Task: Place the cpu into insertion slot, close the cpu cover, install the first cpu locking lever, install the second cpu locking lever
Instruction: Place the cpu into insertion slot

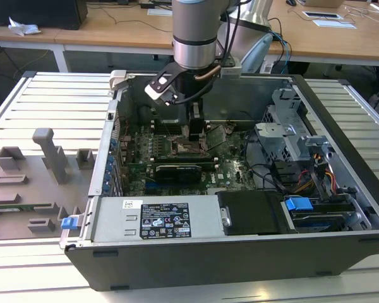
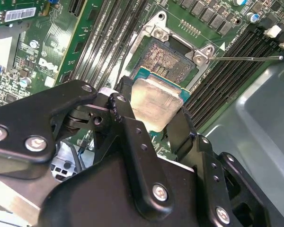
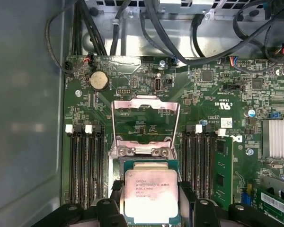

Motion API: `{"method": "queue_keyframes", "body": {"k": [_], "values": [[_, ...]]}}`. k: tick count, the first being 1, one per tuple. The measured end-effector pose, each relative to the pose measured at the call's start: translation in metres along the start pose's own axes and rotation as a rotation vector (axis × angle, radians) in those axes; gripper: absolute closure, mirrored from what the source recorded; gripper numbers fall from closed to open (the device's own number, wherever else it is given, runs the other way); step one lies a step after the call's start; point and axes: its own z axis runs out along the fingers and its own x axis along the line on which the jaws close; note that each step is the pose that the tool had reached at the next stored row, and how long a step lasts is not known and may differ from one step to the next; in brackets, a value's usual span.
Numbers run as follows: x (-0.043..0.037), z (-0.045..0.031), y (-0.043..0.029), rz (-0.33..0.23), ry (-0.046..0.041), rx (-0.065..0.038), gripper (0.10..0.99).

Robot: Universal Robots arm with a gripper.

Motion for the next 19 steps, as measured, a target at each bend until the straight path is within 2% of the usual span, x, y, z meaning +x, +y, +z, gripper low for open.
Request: {"method": "queue_keyframes", "body": {"k": [7,16,19], "values": [[0.0045,0.011,-0.0062,0.0,0.0,0.0,0.545],[0.0068,0.0352,-0.0116,0.001,-0.0001,0.0,0.545],[0.0068,0.0397,-0.0121,0.001,-0.0001,0.0,0.545]]}}
